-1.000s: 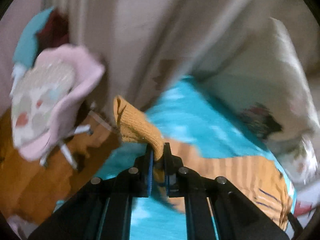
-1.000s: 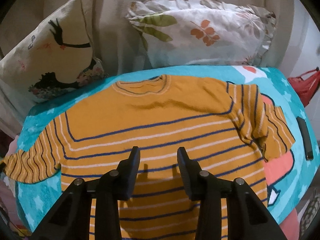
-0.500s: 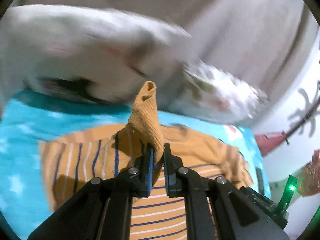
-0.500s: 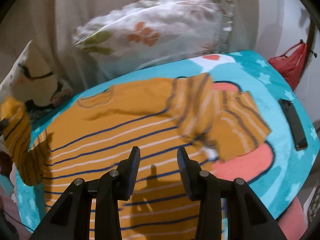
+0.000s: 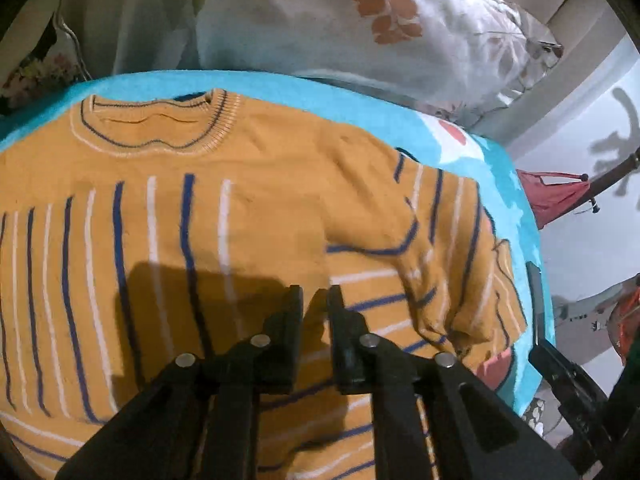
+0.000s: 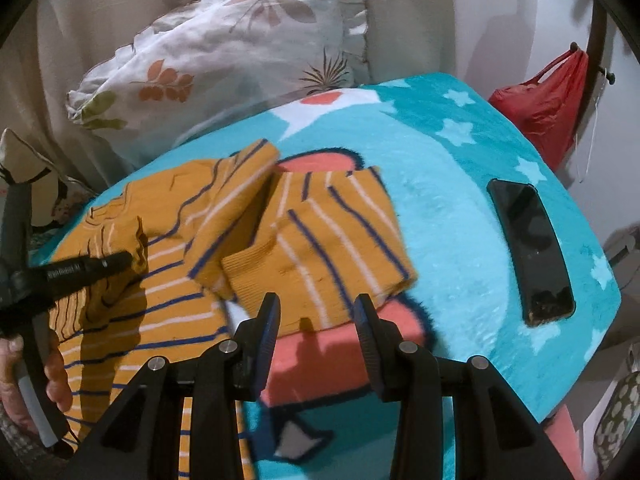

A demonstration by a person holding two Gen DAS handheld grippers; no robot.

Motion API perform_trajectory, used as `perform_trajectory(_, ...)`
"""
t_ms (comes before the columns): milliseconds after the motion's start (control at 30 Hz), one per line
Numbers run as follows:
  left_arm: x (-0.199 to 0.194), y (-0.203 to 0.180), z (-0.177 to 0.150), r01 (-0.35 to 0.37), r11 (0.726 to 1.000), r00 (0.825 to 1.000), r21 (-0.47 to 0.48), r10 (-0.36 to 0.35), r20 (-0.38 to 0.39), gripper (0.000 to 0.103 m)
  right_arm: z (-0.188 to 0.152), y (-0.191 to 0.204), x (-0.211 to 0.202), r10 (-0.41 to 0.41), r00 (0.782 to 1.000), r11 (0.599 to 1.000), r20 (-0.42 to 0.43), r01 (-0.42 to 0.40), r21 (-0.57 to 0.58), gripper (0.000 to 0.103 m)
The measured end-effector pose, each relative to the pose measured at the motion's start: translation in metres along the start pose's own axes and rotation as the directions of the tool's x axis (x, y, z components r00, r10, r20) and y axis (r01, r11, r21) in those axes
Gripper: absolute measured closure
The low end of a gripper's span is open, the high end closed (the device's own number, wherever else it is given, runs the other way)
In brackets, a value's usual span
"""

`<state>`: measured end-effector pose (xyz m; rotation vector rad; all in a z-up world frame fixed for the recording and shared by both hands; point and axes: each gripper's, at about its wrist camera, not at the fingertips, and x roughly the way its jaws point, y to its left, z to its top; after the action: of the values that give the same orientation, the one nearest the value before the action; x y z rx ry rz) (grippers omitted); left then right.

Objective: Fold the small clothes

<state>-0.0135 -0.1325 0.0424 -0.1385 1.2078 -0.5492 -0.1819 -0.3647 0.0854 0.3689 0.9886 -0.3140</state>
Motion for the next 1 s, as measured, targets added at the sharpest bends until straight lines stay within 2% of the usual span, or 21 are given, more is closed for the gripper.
perform_trajectory(67,-0.012,-0.004,-0.004,0.021,1.0,1.0,-0.005,-0.02,0.012,0.069,0.004,-0.002,0.002,0.019,1.0,1.0,-0.001,-0.019,-0.012,0.061)
perform_trajectory(133,-0.034,-0.008,-0.012,0.032,0.999,0.998,-0.003,-0.032,0.045,0.062,0.008,0.001,0.005,0.047,0.999,0.998,-0.012,-0.048,-0.042,0.06)
perform_trajectory(200,-0.064,-0.01,-0.021,0.011,1.0,0.996,0.008,-0.012,0.091,0.054,0.011,0.0,0.007,0.069,0.997,0.996,-0.025,-0.071,-0.054,0.055)
perform_trajectory(267,-0.092,-0.005,-0.031,-0.019,1.0,0.991,-0.003,0.019,0.135,0.039,0.012,-0.015,0.009,0.046,0.999,0.998,-0.019,-0.047,-0.034,0.054)
perform_trajectory(367,-0.122,0.006,-0.05,-0.077,0.997,0.98,-0.027,0.081,0.18,0.036,0.011,-0.041,0.015,-0.015,1.0,1.0,-0.023,0.015,-0.004,0.054)
perform_trajectory(433,-0.132,0.018,-0.062,-0.102,0.993,0.978,-0.056,0.11,0.179,0.036,0.009,-0.044,0.016,0.002,0.999,0.999,-0.034,-0.003,-0.033,0.054)
perform_trajectory(567,-0.138,0.043,-0.086,-0.116,0.982,0.978,-0.148,0.139,0.157,0.036,-0.003,-0.011,0.024,0.079,0.995,0.981,-0.063,-0.089,-0.17,0.052)
perform_trajectory(633,-0.141,0.054,-0.095,-0.126,0.974,0.976,-0.189,0.156,0.153,0.036,-0.011,0.012,0.033,0.087,0.994,0.964,-0.071,-0.102,-0.245,0.051)
perform_trajectory(767,-0.149,0.065,-0.11,-0.156,0.96,0.969,-0.232,0.194,0.152,0.036,-0.026,0.042,0.058,0.043,0.996,0.926,-0.081,-0.07,-0.37,0.043)
perform_trajectory(800,-0.153,0.066,-0.113,-0.168,0.957,0.965,-0.235,0.209,0.159,0.036,-0.029,0.048,0.059,0.029,0.998,0.914,-0.058,-0.05,-0.402,0.038)
perform_trajectory(867,-0.158,0.067,-0.119,-0.186,0.952,0.958,-0.244,0.231,0.17,0.036,-0.033,0.057,0.061,-0.013,1.0,0.891,-0.018,0.003,-0.455,0.044)
perform_trajectory(900,-0.162,0.069,-0.122,-0.189,0.949,0.955,-0.253,0.237,0.177,0.036,-0.033,0.058,0.06,-0.015,1.0,0.89,-0.014,0.007,-0.456,0.059)
perform_trajectory(933,-0.164,0.072,-0.125,-0.186,0.947,0.954,-0.261,0.237,0.182,0.036,-0.03,0.056,0.058,-0.015,1.0,0.896,-0.016,0.007,-0.444,0.084)
perform_trajectory(1000,-0.169,0.076,-0.129,-0.176,0.943,0.953,-0.281,0.235,0.191,0.036,-0.017,0.039,0.05,0.015,0.999,0.927,-0.042,-0.03,-0.373,0.09)
